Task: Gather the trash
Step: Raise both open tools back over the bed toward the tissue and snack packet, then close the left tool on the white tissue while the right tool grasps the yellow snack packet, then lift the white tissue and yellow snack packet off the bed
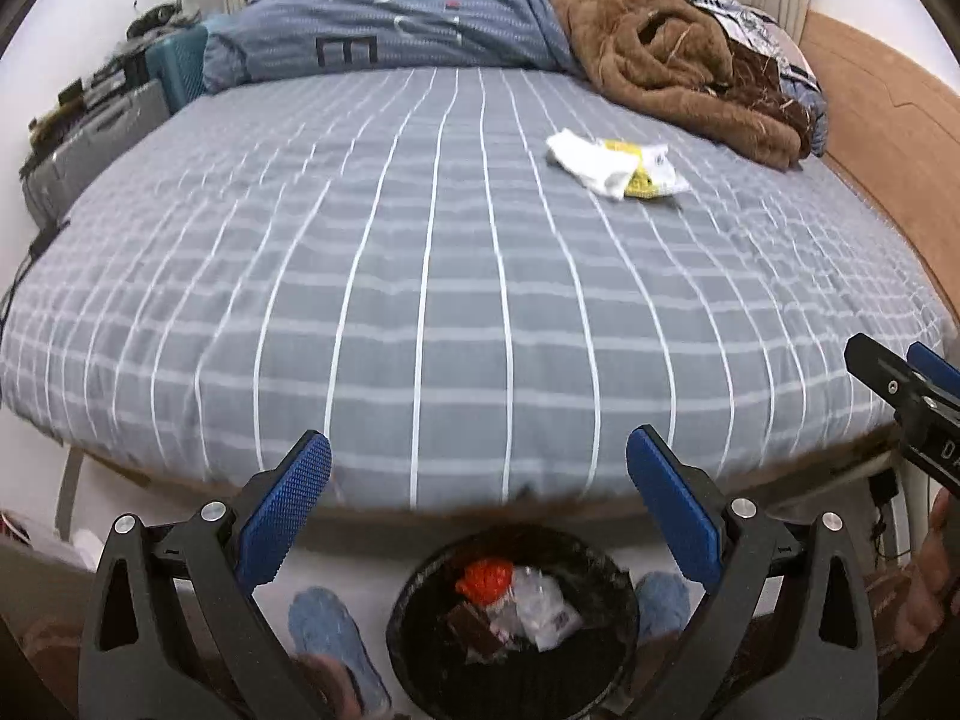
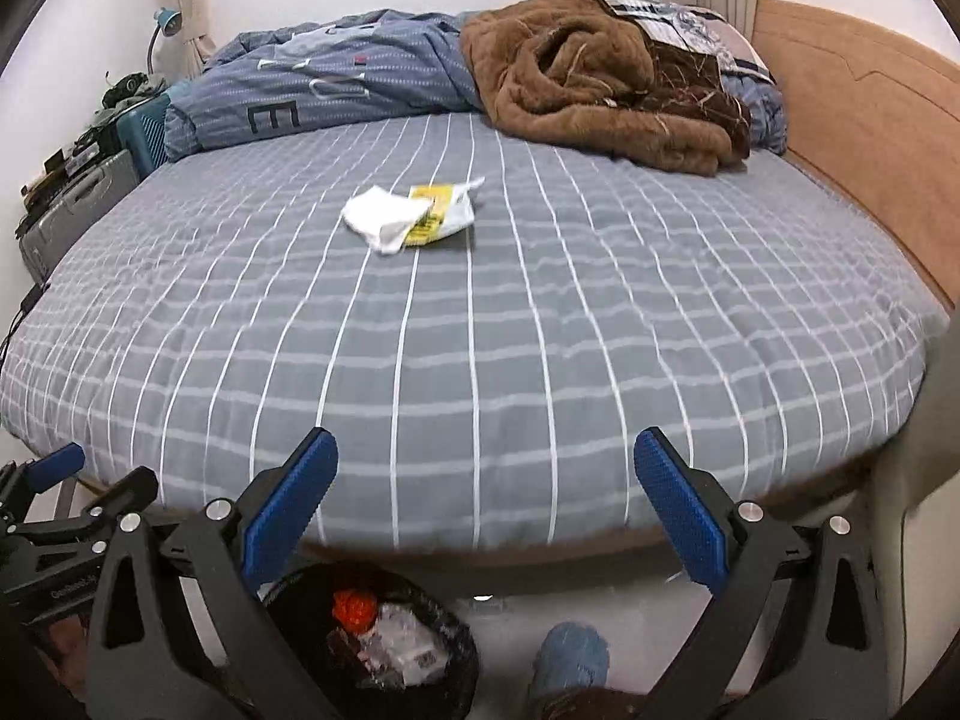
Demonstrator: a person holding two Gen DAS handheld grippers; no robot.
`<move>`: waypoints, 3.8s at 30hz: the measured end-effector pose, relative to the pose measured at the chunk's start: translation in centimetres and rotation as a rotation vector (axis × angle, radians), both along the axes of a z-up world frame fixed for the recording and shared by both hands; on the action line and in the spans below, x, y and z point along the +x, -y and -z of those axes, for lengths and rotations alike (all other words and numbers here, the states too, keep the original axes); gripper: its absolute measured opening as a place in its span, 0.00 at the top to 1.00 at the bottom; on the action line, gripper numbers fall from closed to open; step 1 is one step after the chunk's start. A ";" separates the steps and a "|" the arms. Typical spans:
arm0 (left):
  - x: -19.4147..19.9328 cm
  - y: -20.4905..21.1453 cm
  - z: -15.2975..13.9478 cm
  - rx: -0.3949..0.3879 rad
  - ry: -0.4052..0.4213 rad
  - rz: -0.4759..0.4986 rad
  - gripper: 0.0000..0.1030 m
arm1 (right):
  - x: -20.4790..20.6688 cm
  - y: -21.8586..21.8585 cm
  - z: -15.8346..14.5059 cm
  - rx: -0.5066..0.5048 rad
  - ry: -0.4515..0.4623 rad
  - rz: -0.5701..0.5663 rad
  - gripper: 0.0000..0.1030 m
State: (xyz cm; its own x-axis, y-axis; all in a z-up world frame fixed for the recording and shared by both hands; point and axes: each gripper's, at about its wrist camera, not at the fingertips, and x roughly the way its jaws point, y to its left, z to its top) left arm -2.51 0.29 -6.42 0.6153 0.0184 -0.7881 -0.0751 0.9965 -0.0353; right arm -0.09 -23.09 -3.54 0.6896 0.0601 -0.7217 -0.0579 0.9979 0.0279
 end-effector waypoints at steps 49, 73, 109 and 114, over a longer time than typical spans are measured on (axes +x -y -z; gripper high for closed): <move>28.6 4.8 3.9 0.015 -0.028 0.108 0.97 | 26.4 -0.5 6.3 0.042 -0.047 -0.079 0.08; 28.6 -2.9 4.4 0.013 -0.055 0.015 0.97 | 28.9 -3.0 7.2 0.138 -0.126 -0.120 0.85; 19.1 -2.8 -1.5 -0.029 -0.017 0.015 0.97 | 19.3 -4.6 -0.1 0.017 -0.050 -0.122 0.88; 16.8 -3.5 -1.3 -0.026 -0.029 0.014 0.97 | 17.2 -5.0 -0.8 0.014 -0.033 -0.127 0.88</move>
